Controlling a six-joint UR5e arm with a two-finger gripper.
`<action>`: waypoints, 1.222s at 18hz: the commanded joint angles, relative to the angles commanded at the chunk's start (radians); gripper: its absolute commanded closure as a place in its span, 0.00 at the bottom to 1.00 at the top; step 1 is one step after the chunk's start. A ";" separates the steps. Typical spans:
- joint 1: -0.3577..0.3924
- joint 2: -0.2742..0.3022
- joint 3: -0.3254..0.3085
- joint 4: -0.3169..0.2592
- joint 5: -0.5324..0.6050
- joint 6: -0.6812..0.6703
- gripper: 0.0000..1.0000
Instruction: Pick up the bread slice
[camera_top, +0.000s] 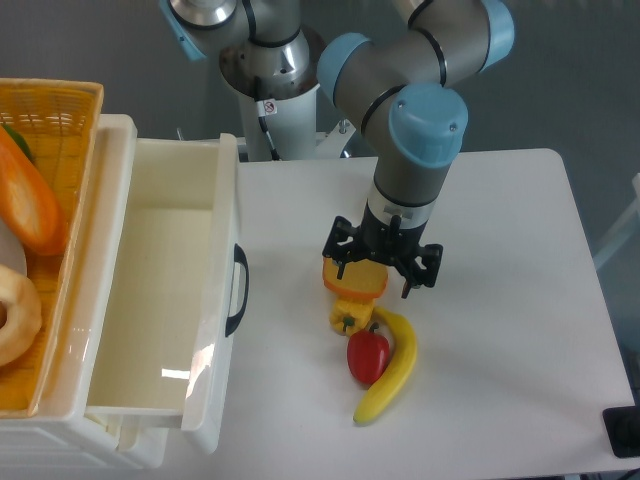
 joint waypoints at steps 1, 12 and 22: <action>-0.002 -0.002 0.002 0.000 0.002 0.028 0.00; 0.005 -0.035 -0.066 -0.012 0.077 0.456 0.00; 0.023 -0.077 -0.071 -0.017 0.106 0.474 0.00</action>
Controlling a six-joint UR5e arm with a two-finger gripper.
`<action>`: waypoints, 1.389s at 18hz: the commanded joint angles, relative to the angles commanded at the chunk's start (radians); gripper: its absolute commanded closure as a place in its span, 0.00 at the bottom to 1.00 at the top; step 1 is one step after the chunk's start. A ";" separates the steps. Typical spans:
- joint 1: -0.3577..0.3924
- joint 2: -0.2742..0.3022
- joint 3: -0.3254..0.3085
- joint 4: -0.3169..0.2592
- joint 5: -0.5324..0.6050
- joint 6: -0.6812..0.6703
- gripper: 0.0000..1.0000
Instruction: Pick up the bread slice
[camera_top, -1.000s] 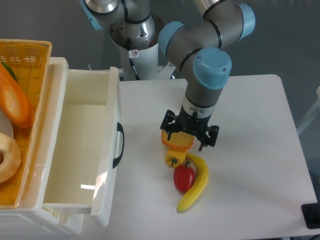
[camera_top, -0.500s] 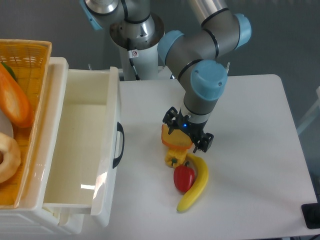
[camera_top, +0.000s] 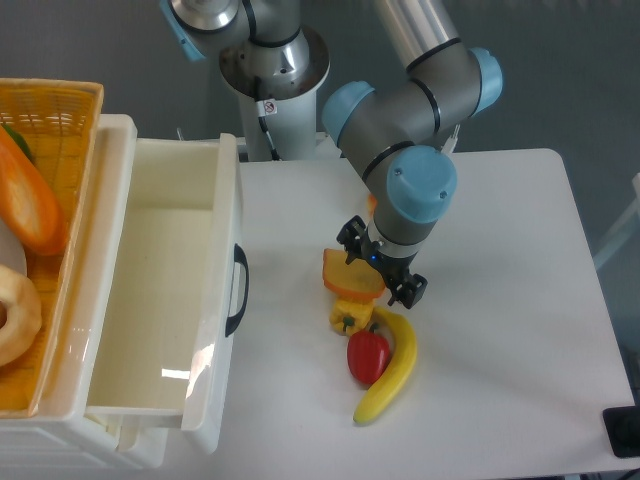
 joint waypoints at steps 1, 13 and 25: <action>0.003 -0.008 0.000 0.000 0.000 0.000 0.00; 0.012 -0.031 -0.003 -0.028 -0.003 0.002 0.00; 0.008 -0.035 -0.002 -0.038 -0.006 0.002 0.88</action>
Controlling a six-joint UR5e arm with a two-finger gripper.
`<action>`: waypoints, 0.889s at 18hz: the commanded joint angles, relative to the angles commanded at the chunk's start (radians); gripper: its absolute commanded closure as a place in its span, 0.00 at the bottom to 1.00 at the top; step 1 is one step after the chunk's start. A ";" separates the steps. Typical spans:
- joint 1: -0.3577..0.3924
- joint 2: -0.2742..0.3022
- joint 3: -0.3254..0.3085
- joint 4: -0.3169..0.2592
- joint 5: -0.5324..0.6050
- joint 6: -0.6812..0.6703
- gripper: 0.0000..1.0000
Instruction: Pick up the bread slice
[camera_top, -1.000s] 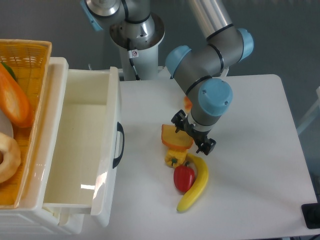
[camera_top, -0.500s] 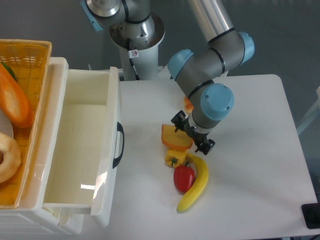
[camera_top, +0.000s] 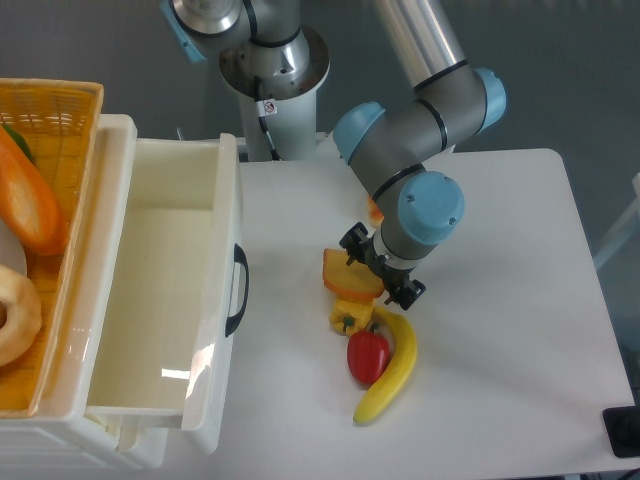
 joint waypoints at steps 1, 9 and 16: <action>0.000 -0.002 0.008 -0.018 0.000 -0.002 0.97; -0.002 0.003 0.071 -0.107 -0.002 -0.002 1.00; -0.006 0.046 0.166 -0.270 -0.063 -0.002 1.00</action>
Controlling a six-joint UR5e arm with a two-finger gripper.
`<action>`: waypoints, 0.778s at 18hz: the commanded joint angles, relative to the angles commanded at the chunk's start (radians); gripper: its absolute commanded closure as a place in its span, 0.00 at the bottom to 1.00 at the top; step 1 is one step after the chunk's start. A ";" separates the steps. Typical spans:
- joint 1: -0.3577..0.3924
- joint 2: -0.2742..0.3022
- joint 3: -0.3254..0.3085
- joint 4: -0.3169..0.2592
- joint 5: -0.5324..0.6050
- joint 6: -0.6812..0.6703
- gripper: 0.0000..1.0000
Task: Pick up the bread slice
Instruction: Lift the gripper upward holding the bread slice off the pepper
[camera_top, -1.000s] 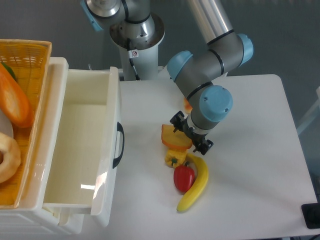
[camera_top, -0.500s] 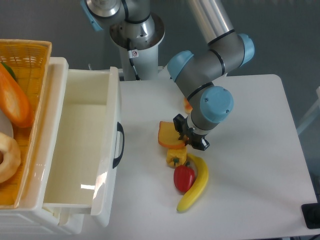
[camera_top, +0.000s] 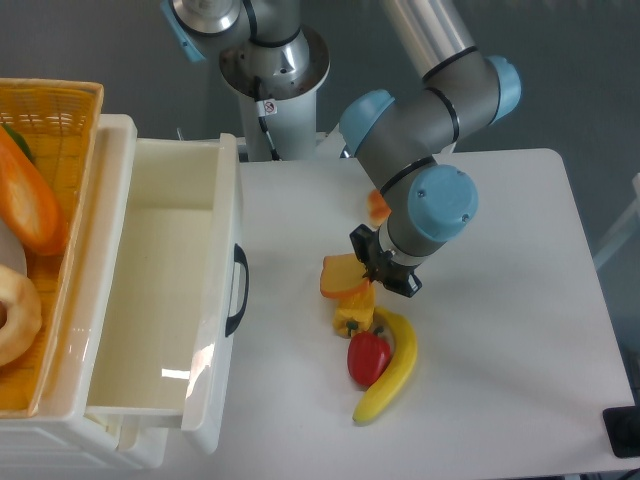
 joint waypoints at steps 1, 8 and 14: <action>0.000 0.011 0.005 -0.011 -0.023 -0.002 1.00; -0.008 0.066 0.032 -0.029 -0.079 -0.002 1.00; -0.012 0.097 0.055 -0.056 -0.077 0.003 1.00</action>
